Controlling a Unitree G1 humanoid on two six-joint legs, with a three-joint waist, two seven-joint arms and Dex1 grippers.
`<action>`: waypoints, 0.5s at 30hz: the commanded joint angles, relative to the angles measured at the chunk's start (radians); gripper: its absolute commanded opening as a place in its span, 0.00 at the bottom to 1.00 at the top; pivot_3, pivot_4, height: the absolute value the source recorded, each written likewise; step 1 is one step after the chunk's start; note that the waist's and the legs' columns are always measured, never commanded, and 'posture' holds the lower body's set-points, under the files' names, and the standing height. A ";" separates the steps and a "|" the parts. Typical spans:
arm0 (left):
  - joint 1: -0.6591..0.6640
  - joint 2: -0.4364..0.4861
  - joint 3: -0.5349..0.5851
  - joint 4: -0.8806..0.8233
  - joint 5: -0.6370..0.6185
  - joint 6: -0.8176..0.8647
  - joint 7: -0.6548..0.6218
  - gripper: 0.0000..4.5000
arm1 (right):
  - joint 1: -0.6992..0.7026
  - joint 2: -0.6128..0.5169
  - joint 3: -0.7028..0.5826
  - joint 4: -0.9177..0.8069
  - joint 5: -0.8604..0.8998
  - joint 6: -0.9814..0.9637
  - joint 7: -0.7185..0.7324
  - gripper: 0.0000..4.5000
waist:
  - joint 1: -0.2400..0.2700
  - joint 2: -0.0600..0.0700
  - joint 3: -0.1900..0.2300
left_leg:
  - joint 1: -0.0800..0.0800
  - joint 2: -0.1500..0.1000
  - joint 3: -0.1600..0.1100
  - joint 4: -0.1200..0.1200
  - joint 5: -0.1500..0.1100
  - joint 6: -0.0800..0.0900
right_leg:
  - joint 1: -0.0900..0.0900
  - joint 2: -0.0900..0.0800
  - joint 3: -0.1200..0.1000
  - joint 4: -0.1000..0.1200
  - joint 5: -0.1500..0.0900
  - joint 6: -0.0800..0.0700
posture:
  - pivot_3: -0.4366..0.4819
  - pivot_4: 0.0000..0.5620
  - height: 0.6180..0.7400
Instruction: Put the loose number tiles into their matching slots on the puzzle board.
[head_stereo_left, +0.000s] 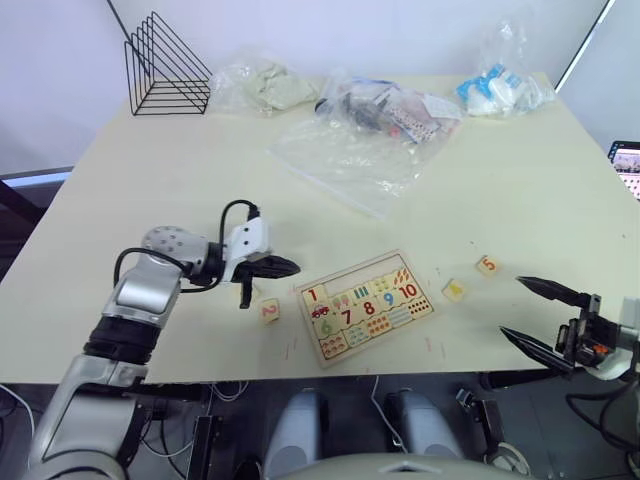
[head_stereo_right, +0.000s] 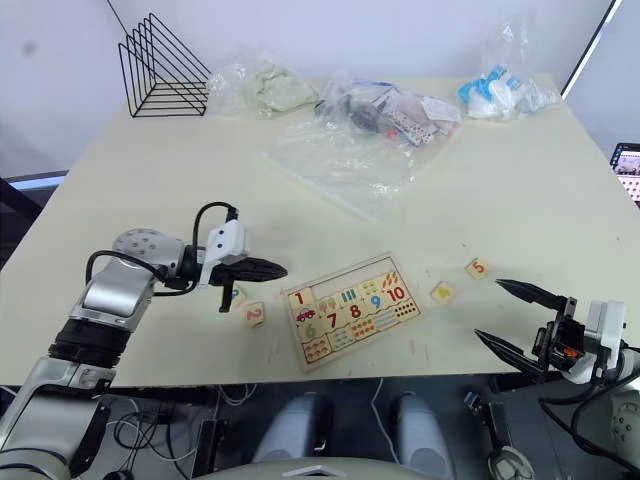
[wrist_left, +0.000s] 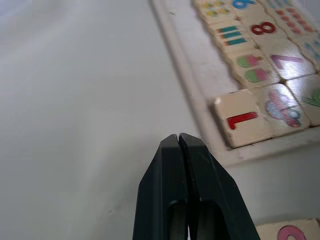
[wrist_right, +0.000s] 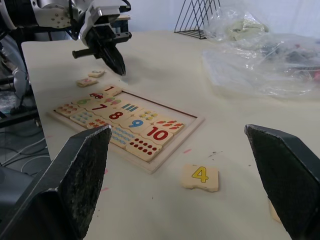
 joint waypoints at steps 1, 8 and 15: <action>0.052 0.006 0.098 -0.060 -0.081 0.026 0.033 0.01 | -0.004 -0.008 -0.034 0.019 0.002 0.016 -0.031 1.00 | -0.001 0.000 0.000 | 0.000 0.000 0.000 0.000 0.000 0.000 | 0.000 0.000 0.000 0.000 0.000 0.000 | 0.48 0.27 1.00; 0.201 0.020 0.267 -0.117 -0.183 0.049 0.093 0.01 | -0.017 -0.025 -0.041 0.081 -0.031 0.004 -0.039 1.00 | 0.000 0.000 0.000 | 0.000 0.000 -0.001 0.000 0.000 0.000 | 0.000 -0.001 0.000 0.000 0.000 0.000 | 0.48 0.27 1.00; 0.384 0.006 0.415 -0.194 -0.229 0.031 0.168 0.37 | -0.041 -0.050 -0.044 0.152 -0.083 -0.016 -0.054 1.00 | 0.000 0.000 0.000 | 0.001 0.000 0.000 0.000 0.000 0.000 | 0.000 -0.001 0.000 0.000 0.000 0.000 | 0.48 0.27 1.00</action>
